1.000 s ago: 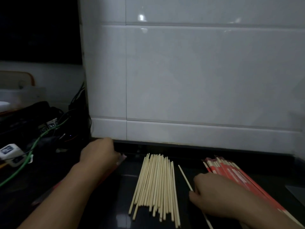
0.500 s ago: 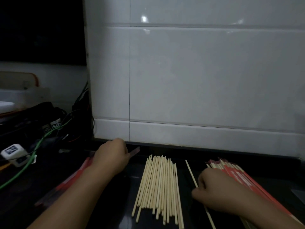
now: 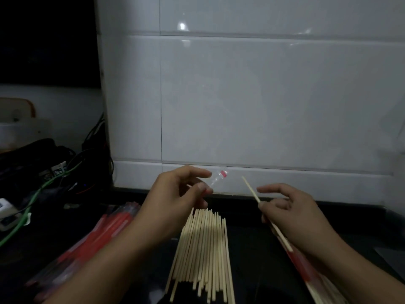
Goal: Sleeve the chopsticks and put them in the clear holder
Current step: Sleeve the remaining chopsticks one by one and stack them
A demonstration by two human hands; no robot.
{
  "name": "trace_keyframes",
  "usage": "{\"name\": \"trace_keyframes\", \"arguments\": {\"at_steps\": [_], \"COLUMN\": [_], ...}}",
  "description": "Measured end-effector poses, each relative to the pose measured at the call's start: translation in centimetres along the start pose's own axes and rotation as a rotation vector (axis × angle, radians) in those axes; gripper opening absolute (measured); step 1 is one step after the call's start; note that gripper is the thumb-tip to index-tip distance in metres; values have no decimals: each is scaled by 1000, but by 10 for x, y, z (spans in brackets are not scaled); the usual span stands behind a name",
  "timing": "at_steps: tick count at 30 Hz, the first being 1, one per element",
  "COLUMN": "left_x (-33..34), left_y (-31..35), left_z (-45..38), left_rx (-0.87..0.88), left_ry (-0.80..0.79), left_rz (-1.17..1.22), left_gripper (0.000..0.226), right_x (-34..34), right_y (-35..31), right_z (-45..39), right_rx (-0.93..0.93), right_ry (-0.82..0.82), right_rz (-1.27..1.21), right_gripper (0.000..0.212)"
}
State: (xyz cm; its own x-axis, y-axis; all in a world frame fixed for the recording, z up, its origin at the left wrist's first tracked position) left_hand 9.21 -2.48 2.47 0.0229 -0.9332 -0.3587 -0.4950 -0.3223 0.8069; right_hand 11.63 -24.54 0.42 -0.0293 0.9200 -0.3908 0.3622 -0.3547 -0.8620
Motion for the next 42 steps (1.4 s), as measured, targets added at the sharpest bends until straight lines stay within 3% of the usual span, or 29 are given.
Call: {"name": "trace_keyframes", "arguments": {"at_steps": [4,9,14,18,30,34,37,42], "left_x": [8,16,20,20,28,28,25,23], "left_y": [6,2,-7,-16,-11,-15,-17,-15], "left_z": [4,5,1,0,2,1,-1,-1], "left_rx": [46,45,-16,-67,-72,-89,-90,-70], "left_ry": [-17,-41,-80,-77,-153,-160,-140,-110], "left_rz": [-175,-338,-326,-297,-255,-230,-210,-170], "left_gripper": [28,24,19,13,9,6,13,17], "right_x": [0,7,-12,-30,-16,-16,-20,-9], "right_y": [-11,-9,1,5,3,-2,-5,-11], "right_z": [6,10,9,7,7,10,11,9], "right_rx": [-101,-95,-58,-83,-81,-107,-121,-105], "right_ry": [55,87,244,335,257,272,263,122], "right_rz": [-11,-229,-560,-737,-672,-512,-485,-683], "right_gripper": [41,56,15,15,13,40,19,18]}}
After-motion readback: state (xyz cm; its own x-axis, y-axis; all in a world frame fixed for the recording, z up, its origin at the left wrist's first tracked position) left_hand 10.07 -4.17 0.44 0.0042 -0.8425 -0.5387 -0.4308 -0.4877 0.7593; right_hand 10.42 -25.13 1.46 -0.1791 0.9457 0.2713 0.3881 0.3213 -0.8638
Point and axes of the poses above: each hand's wrist, its own z-axis away from the middle knuckle, its own x-axis out of the palm, y = z × x, the point moved 8 cm from there along -z, towards the middle knuckle, and after that the axes turned 9 degrees about -y, right-handed, at the moved point
